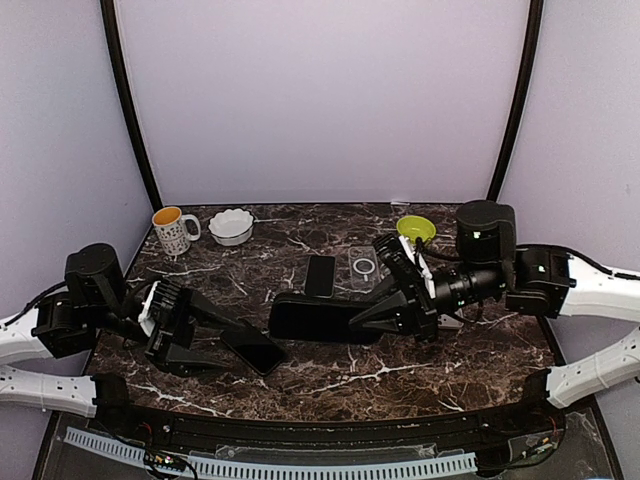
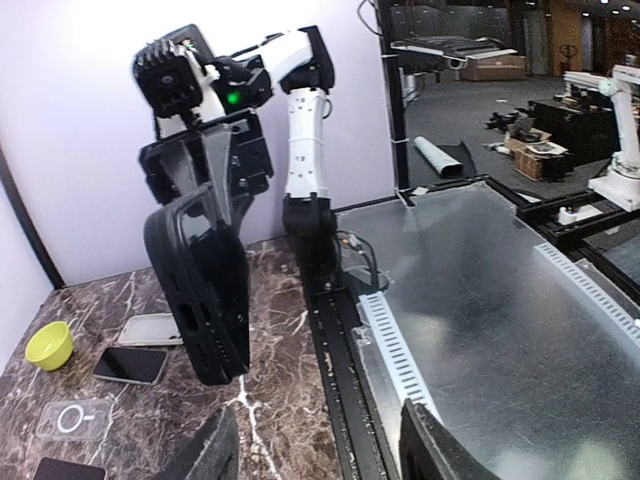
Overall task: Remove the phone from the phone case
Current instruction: Pass from the right arm to the left
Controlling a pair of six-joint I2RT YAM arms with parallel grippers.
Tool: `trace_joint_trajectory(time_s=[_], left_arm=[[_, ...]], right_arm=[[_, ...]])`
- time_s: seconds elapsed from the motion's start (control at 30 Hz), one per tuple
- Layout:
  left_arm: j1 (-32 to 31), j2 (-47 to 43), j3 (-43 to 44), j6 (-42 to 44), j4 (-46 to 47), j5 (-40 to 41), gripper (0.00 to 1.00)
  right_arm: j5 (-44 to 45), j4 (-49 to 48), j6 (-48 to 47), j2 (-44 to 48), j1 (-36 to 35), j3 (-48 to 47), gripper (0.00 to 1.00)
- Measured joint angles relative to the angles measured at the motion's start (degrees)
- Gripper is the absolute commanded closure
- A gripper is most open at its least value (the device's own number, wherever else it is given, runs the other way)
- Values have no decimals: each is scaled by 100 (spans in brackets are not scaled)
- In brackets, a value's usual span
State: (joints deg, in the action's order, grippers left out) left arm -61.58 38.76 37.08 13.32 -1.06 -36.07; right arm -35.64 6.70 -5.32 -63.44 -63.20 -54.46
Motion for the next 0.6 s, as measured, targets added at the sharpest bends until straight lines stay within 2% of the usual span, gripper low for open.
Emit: trace_joint_trajectory(time_s=[0.17,0.37,0.6], left_arm=[[0,-380,-378,-260,203,782,45],[0,-297,-597,-417,455,1200,50],[0,450,-581,-286,682,1150,52]], right_arm=[[1360,68,-50,505,11,498,100],[3045,61,-356,553,22,706,100],[3202,-109,-1462,555,-122,903,100]])
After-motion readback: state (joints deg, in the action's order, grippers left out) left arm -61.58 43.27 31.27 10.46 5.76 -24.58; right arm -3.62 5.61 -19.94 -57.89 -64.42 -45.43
